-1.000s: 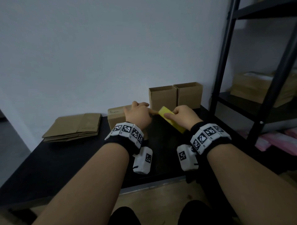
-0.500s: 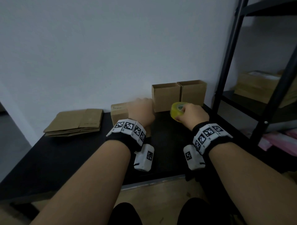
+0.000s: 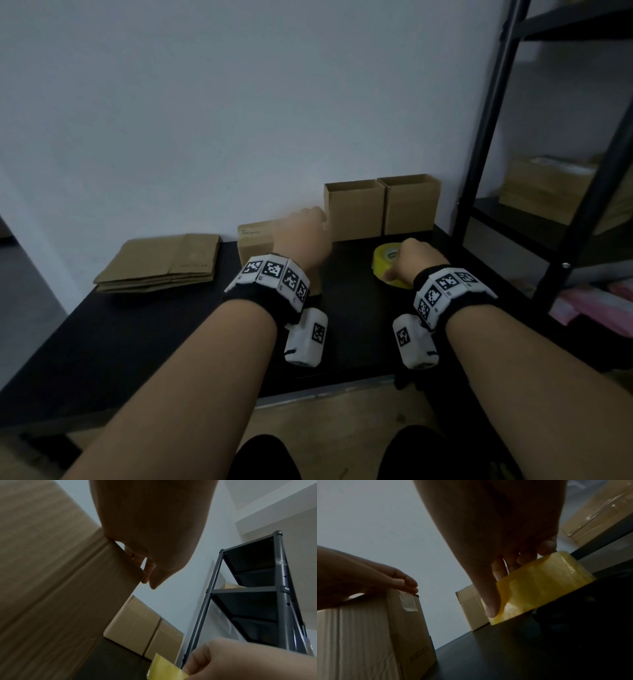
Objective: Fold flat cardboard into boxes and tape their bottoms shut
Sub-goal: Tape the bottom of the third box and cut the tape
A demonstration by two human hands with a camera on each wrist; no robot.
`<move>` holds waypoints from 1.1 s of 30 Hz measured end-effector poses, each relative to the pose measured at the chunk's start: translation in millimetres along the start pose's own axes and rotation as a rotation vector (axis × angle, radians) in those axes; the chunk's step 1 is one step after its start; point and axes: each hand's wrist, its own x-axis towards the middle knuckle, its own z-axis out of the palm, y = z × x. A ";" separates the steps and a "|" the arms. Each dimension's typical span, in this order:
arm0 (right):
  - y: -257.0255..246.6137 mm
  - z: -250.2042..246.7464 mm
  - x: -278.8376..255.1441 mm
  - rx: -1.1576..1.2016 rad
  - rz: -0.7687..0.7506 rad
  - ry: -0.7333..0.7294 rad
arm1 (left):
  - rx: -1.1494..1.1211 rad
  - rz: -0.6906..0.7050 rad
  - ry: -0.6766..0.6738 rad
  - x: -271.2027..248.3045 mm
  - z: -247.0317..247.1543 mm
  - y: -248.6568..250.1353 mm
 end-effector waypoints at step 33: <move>-97.5 12.5 -9.7 0.788 -0.224 0.129 | 0.165 0.011 -0.114 -11.5 -30.9 -58.4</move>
